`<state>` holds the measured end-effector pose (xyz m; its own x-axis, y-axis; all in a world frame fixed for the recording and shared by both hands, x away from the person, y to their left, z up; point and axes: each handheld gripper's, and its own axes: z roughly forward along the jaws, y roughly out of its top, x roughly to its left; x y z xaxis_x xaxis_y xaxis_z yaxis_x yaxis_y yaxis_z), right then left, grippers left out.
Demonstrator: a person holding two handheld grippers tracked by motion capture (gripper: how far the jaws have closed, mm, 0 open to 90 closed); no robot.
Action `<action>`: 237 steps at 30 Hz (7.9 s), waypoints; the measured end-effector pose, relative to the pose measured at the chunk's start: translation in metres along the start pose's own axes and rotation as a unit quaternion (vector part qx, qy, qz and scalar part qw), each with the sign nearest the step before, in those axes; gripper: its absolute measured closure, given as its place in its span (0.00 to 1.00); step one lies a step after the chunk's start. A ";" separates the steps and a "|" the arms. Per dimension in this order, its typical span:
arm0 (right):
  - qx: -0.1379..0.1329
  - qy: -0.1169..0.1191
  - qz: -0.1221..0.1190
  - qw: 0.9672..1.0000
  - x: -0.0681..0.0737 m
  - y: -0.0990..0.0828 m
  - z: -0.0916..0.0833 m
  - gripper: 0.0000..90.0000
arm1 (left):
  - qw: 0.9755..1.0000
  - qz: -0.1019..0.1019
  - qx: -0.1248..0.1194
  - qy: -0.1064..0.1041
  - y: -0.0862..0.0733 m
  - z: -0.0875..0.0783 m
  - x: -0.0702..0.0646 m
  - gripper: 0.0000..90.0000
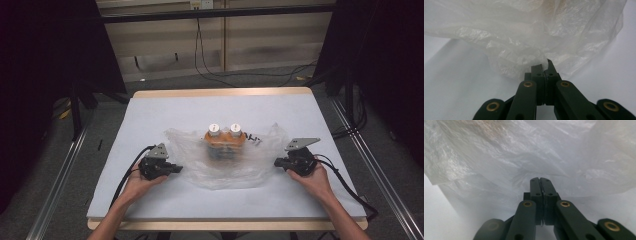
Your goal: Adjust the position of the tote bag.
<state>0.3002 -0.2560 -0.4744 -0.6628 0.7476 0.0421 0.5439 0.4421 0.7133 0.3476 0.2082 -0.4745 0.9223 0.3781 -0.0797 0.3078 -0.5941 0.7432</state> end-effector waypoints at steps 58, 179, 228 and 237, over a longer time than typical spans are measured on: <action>-0.161 0.040 -0.002 0.986 0.016 0.102 -0.033 1.00 | 0.985 -0.045 -0.167 -0.013 0.118 -0.011 0.018 0.99; 0.179 -0.052 -0.148 0.971 -0.021 0.029 0.007 1.00 | 0.984 0.088 0.154 0.018 0.033 0.014 0.017 1.00; 0.096 -0.039 -0.084 0.991 -0.031 0.025 -0.002 0.96 | 0.991 0.024 0.116 0.059 0.025 -0.002 0.037 0.98; 0.015 -0.007 -0.046 0.999 -0.032 0.031 -0.017 0.95 | 0.998 -0.002 0.045 0.047 0.032 -0.012 0.034 0.97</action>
<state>0.3294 -0.2747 -0.4416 -0.7037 0.7097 -0.0330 0.4959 0.5239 0.6925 0.3858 0.2107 -0.4458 0.8966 0.4424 -0.0174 0.3348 -0.6517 0.6806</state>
